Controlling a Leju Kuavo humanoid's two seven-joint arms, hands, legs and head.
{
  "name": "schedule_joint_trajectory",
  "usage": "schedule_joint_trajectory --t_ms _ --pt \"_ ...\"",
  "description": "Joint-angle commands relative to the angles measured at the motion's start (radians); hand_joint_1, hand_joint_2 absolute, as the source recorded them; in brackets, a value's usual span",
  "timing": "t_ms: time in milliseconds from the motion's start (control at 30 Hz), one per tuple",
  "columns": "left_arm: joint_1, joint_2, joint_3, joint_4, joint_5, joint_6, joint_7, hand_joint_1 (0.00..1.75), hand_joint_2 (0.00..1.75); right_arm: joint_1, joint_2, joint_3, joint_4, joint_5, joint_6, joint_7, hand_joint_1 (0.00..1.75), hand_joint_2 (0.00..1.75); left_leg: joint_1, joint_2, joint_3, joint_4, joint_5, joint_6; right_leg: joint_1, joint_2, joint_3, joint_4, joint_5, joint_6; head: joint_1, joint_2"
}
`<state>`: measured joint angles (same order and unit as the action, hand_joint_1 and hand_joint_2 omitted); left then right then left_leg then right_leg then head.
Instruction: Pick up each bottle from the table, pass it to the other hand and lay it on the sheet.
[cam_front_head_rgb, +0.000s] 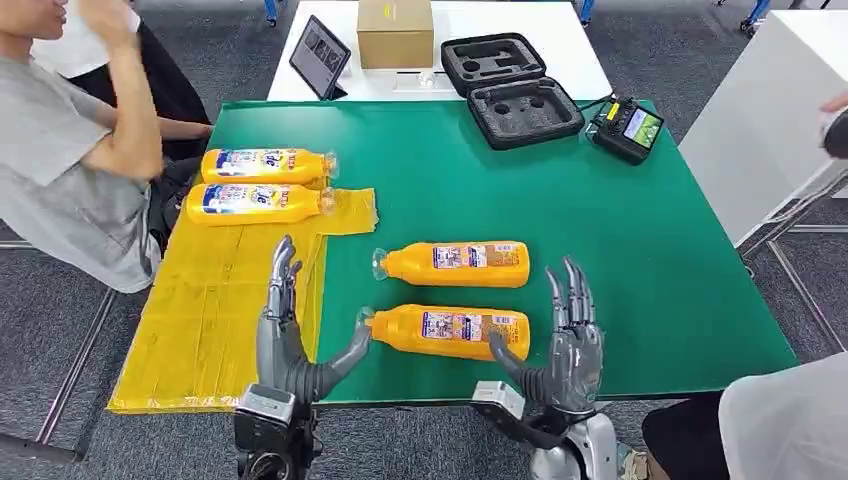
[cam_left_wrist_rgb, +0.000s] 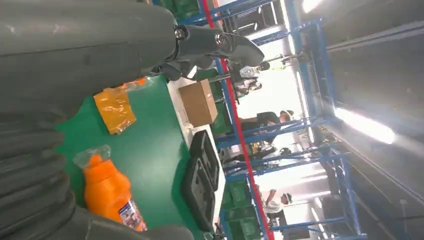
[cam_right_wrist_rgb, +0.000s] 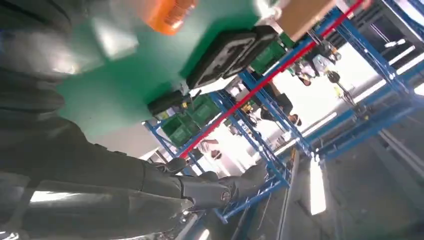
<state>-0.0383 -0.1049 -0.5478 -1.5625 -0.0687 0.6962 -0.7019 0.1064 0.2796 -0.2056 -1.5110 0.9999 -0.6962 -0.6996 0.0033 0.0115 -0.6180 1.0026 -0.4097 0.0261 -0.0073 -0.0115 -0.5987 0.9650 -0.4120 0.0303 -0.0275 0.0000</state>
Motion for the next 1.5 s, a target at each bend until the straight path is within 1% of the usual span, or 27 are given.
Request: schedule_joint_trajectory --t_ms 33,67,100,133,167,200,233,333,367,400,500,533,633,800,867,900,933,1067,1167,1200,1233,1267,1300,1367,1400,1467,1500 --pt "0.021 -0.021 0.006 0.034 0.010 0.002 0.004 0.00 1.75 -0.123 -0.033 -0.045 0.333 0.014 -0.002 0.032 0.00 1.75 0.001 0.001 0.006 -0.002 -0.002 -0.001 0.001 0.003 0.006 -0.003 -0.001 -0.001 0.000 0.000" --pt "0.022 -0.036 0.024 0.059 0.018 -0.009 0.004 0.00 1.75 -0.124 -0.058 -0.015 0.362 0.024 -0.002 0.072 0.00 1.75 0.001 0.001 0.009 -0.002 -0.002 -0.001 0.001 0.003 0.009 -0.003 -0.001 -0.001 0.000 0.000" --pt "0.015 -0.038 0.026 0.072 0.033 -0.009 0.004 0.00 1.75 -0.133 -0.057 -0.022 0.384 0.036 -0.002 0.070 0.00 1.75 0.001 0.000 0.005 -0.002 -0.001 -0.001 0.000 0.002 0.005 -0.002 -0.001 -0.001 0.000 0.000" --pt "0.015 -0.038 0.026 0.072 0.033 -0.009 0.004 0.00 1.75 -0.133 -0.057 -0.022 0.384 0.036 -0.002 0.070 0.00 1.75 0.001 0.000 0.007 -0.002 -0.001 -0.001 0.000 0.001 0.007 -0.003 -0.001 -0.001 0.000 0.000" --pt "0.006 -0.043 0.028 0.088 0.042 -0.012 0.004 0.00 1.75 -0.145 -0.054 -0.029 0.410 0.047 -0.002 0.066 0.00 1.75 0.001 0.000 0.004 -0.001 -0.001 -0.001 0.001 0.001 0.004 -0.002 0.000 0.000 0.000 0.000" --pt "-0.003 -0.048 0.028 0.105 0.041 -0.014 0.004 0.00 1.75 -0.162 -0.060 -0.018 0.457 0.053 -0.002 0.077 0.00 1.75 0.001 0.000 0.007 -0.002 -0.001 -0.001 0.000 0.002 0.006 -0.003 -0.001 -0.001 0.000 0.000" --pt "-0.006 -0.047 0.024 0.113 0.042 -0.016 0.004 0.00 1.75 -0.172 -0.064 -0.013 0.479 0.061 -0.002 0.084 0.00 1.75 0.001 0.000 0.005 -0.002 -0.001 -0.001 0.000 0.001 0.005 -0.002 0.000 -0.001 0.000 0.000" --pt "-0.022 -0.051 0.017 0.118 0.047 -0.025 0.004 0.00 1.75 -0.216 -0.077 -0.006 0.556 0.102 -0.002 0.103 0.00 1.75 0.001 0.001 0.007 -0.002 -0.001 -0.001 0.000 0.003 0.006 -0.003 0.000 -0.001 0.000 0.000" --pt "-0.022 -0.051 0.017 0.118 0.047 -0.025 0.004 0.00 1.75 -0.216 -0.077 -0.006 0.556 0.102 -0.002 0.103 0.00 1.75 0.001 0.001 0.004 -0.001 -0.001 -0.001 0.000 0.002 0.004 -0.002 0.000 -0.001 0.000 0.000" --pt "-0.034 -0.052 0.015 0.121 0.051 -0.018 0.004 0.00 1.75 -0.231 -0.083 0.000 0.589 0.096 -0.002 0.098 0.00 1.75 0.000 0.001 0.006 -0.002 -0.001 -0.001 0.000 0.002 0.006 -0.002 -0.001 -0.001 0.000 0.000" --pt "-0.051 -0.047 0.004 0.125 0.049 -0.010 0.004 0.00 1.75 -0.241 -0.089 0.018 0.620 0.106 -0.002 0.107 0.00 1.75 0.001 0.000 0.004 -0.001 -0.001 -0.001 0.001 0.001 0.004 -0.002 0.000 -0.001 0.000 0.000" --pt "-0.051 -0.047 0.004 0.125 0.049 -0.010 0.004 0.00 1.75 -0.241 -0.089 0.018 0.620 0.106 -0.002 0.107 0.00 1.75 0.000 0.000 0.005 -0.001 -0.001 -0.001 0.000 0.001 0.005 -0.002 -0.001 -0.001 0.000 0.000" --pt "-0.051 -0.047 0.004 0.125 0.049 -0.010 0.004 0.00 1.75 -0.241 -0.089 0.018 0.620 0.106 -0.002 0.107 0.00 1.75 0.000 0.000 0.003 -0.001 0.000 -0.001 0.000 0.001 0.003 -0.001 0.000 0.000 0.000 0.000" --pt "-0.054 -0.043 -0.004 0.119 0.048 -0.007 0.004 0.00 1.75 -0.244 -0.092 0.036 0.624 0.109 -0.002 0.110 0.00 1.75 0.000 -0.001 0.006 -0.001 -0.002 -0.001 0.000 0.001 0.006 -0.001 -0.002 -0.001 0.000 0.000" --pt "-0.058 -0.038 -0.013 0.115 0.046 -0.003 0.004 0.00 1.75 -0.241 -0.092 0.053 0.615 0.142 -0.002 0.123 0.00 1.75 0.000 0.000 0.003 -0.001 -0.001 -0.001 0.000 0.001 0.003 -0.001 -0.001 -0.001 0.000 0.000" --pt "-0.061 -0.036 -0.017 0.116 0.046 -0.004 0.004 0.00 1.75 -0.239 -0.092 0.064 0.612 0.163 -0.002 0.132 0.00 1.75 0.000 -0.001 0.005 -0.001 -0.002 -0.001 0.000 0.001 0.005 -0.001 -0.002 -0.001 0.000 0.000" --pt "-0.064 -0.034 -0.021 0.118 0.048 -0.007 0.004 0.00 1.75 -0.237 -0.095 0.077 0.604 0.203 -0.002 0.149 0.00 1.75 0.000 0.000 0.004 0.000 -0.001 -0.001 0.000 0.001 0.004 -0.001 -0.001 -0.001 0.000 0.000" --pt "-0.069 -0.034 -0.021 0.123 0.051 -0.013 0.004 0.00 1.75 -0.247 -0.098 0.095 0.621 0.220 -0.002 0.162 0.00 1.75 0.000 0.000 0.004 0.000 -0.001 -0.001 0.000 0.001 0.004 0.000 -0.001 -0.001 0.000 0.000" --pt "-0.078 -0.039 -0.022 0.133 0.054 -0.020 0.004 0.00 1.75 -0.272 -0.120 0.127 0.640 0.267 -0.002 0.205 0.00 1.75 0.000 0.000 0.003 -0.001 0.000 -0.001 0.000 0.001 0.002 -0.001 0.000 0.000 0.000 0.000" --pt "-0.078 -0.039 -0.022 0.133 0.054 -0.021 0.004 0.00 1.75 -0.273 -0.119 0.133 0.641 0.266 -0.002 0.211 0.00 1.75 0.000 -0.001 0.005 -0.001 -0.001 -0.001 0.000 0.001 0.004 -0.001 -0.001 -0.001 0.000 0.000" --pt "-0.078 -0.039 -0.022 0.133 0.054 -0.021 0.004 0.00 1.75 -0.273 -0.119 0.133 0.641 0.266 -0.002 0.211 0.00 1.75 0.000 0.000 0.003 0.000 -0.001 -0.001 0.000 0.001 0.003 -0.001 0.000 0.000 0.000 0.000" --pt "-0.080 -0.041 -0.022 0.137 0.055 -0.029 0.004 0.00 1.75 -0.291 -0.126 0.151 0.667 0.279 -0.002 0.236 0.00 1.75 0.000 0.000 0.005 -0.001 -0.001 -0.001 0.000 0.002 0.005 -0.001 -0.001 -0.001 0.000 0.000" --pt "-0.081 -0.041 -0.022 0.141 0.055 -0.032 0.004 0.00 1.75 -0.295 -0.128 0.157 0.669 0.283 -0.002 0.245 0.00 1.75 0.000 0.001 0.004 0.000 -0.001 -0.001 0.000 0.002 0.003 -0.001 0.000 -0.001 0.000 0.000" --pt "-0.081 -0.041 -0.022 0.141 0.055 -0.032 0.004 0.00 1.75 -0.295 -0.128 0.157 0.669 0.283 -0.002 0.245 0.00 1.75 0.000 0.000 0.003 -0.001 -0.001 -0.001 0.000 0.001 0.003 -0.001 -0.001 0.000 0.000 0.000" --pt "-0.086 -0.043 -0.022 0.147 0.055 -0.031 0.004 0.00 1.75 -0.305 -0.131 0.167 0.691 0.292 -0.002 0.261 0.00 1.75 0.000 -0.001 0.006 -0.001 -0.002 -0.001 0.000 0.001 0.005 -0.001 -0.002 -0.001 0.000 0.000" --pt "-0.086 -0.043 -0.022 0.147 0.055 -0.031 0.004 0.00 1.75 -0.305 -0.131 0.167 0.691 0.292 -0.002 0.261 0.00 1.75 0.000 0.000 0.002 -0.001 0.000 -0.001 0.000 0.001 0.002 -0.001 0.000 0.000 0.000 0.000" --pt "-0.086 -0.043 -0.022 0.147 0.055 -0.031 0.004 0.00 1.75 -0.305 -0.131 0.167 0.691 0.292 -0.002 0.261 0.00 1.75 0.000 -0.001 0.005 -0.001 -0.001 -0.001 0.000 0.001 0.004 -0.001 -0.001 -0.001 0.000 0.000"
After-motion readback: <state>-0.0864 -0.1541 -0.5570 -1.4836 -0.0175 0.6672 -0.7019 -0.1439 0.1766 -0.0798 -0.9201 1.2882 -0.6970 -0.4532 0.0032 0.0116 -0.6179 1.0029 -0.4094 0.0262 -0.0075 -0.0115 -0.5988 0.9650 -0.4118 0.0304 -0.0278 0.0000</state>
